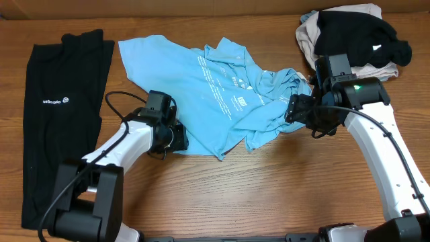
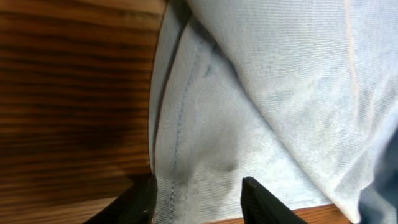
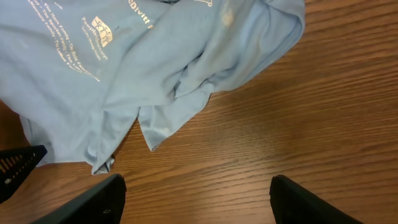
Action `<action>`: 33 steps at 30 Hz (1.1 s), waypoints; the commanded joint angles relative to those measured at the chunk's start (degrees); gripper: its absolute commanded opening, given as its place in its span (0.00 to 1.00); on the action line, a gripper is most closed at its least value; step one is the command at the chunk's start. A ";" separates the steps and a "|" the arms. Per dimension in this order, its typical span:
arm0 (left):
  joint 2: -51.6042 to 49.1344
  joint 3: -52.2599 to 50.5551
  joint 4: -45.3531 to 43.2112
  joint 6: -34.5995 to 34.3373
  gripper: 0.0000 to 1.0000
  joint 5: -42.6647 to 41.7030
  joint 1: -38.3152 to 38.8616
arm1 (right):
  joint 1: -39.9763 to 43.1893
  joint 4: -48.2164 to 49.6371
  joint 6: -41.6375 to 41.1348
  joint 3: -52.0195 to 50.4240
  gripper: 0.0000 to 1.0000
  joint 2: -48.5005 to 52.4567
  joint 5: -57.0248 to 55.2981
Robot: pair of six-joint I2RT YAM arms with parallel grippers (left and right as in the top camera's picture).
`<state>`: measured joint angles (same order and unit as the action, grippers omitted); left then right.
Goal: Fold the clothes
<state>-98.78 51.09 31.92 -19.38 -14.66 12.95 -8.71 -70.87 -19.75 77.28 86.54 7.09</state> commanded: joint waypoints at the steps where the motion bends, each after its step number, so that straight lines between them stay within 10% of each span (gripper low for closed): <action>1: -7.93 -4.02 1.14 0.04 0.41 -2.29 0.26 | -0.28 0.37 -0.42 -0.17 0.78 -0.28 -0.11; 7: -10.29 -4.00 0.61 0.07 0.04 -1.57 0.26 | -0.28 0.37 -0.24 -0.17 0.78 -0.28 -0.17; 21: -9.84 29.53 32.87 10.27 0.04 0.72 -3.96 | -0.85 1.03 -0.24 -2.23 0.72 0.42 4.81; 33: -9.84 53.13 42.86 11.34 0.04 3.72 -3.93 | -12.70 24.61 0.28 -18.91 0.70 2.45 5.09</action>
<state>-109.40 102.13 74.22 -10.00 -11.90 9.23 -19.09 -49.23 -19.68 59.99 87.39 13.04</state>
